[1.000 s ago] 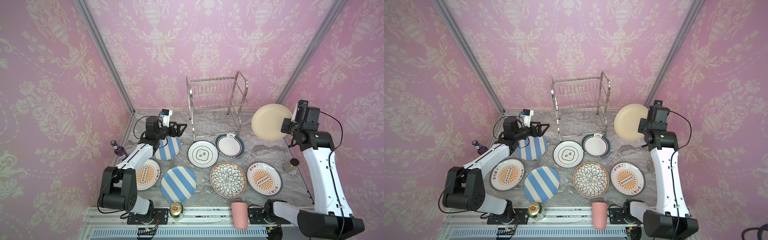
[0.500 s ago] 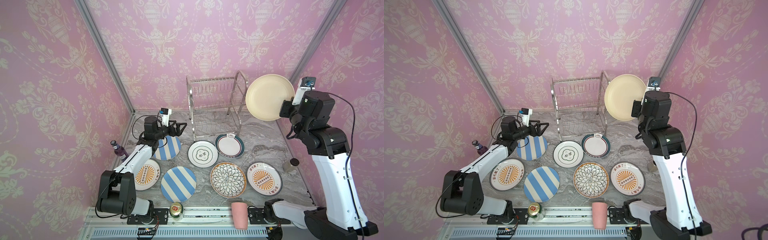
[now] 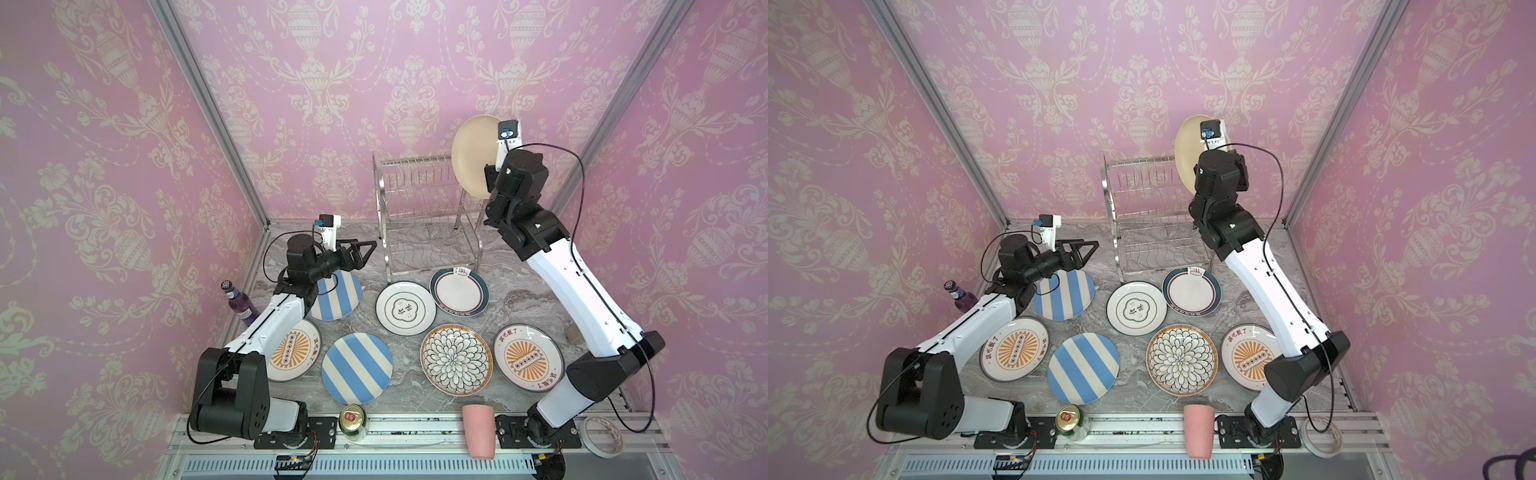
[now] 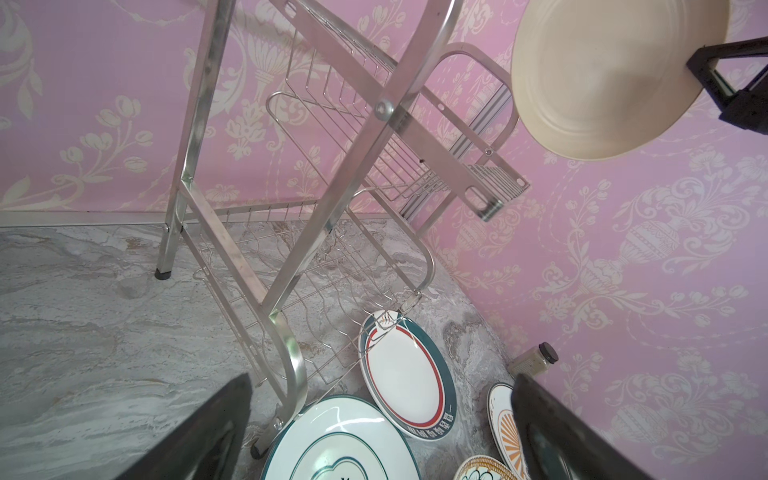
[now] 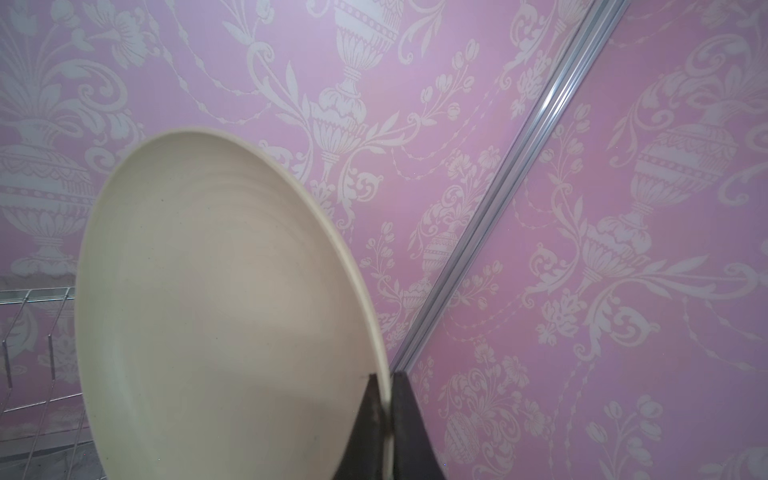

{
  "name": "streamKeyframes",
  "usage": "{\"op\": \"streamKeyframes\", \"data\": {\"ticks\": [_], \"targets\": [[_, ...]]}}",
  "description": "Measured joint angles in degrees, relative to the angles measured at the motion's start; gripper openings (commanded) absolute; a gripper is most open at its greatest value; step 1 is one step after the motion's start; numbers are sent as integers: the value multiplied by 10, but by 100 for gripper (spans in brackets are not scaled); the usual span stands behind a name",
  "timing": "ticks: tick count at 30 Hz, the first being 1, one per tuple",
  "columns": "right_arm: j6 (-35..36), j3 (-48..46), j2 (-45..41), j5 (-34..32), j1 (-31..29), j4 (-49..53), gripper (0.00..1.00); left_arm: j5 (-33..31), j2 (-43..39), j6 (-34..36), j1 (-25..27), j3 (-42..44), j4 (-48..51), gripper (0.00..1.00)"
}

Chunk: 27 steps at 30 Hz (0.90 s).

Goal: Load the plates into the dish rack
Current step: 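Lift the cream plate upright with the right gripper toward the rack, then lower the cream plate into the dish rack slots with the right gripper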

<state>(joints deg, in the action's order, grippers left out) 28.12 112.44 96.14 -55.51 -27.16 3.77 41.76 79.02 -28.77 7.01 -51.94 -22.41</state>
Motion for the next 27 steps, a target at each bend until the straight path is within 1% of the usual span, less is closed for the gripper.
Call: {"op": "streamKeyframes", "data": {"ticks": [6, 9, 13, 16, 19, 27], "targets": [[118, 1, 51, -42, -1, -141, 0, -5, -39, 20, 0, 0, 43, 99], [173, 3, 70, -50, -1, -202, 0, -5, -47, 24, 0, 0, 51, 99], [229, 52, 120, -50, 1, -245, 0, 0, -49, 25, 0, 9, 53, 99], [249, 86, 154, -50, 3, -254, 0, 0, -49, 25, 0, 16, 54, 99], [259, 91, 170, -50, 6, -255, 0, 0, -50, 25, 0, 16, 54, 99], [226, 92, 179, -53, 18, -212, 0, 0, -50, 28, 0, 16, 54, 99]]}}
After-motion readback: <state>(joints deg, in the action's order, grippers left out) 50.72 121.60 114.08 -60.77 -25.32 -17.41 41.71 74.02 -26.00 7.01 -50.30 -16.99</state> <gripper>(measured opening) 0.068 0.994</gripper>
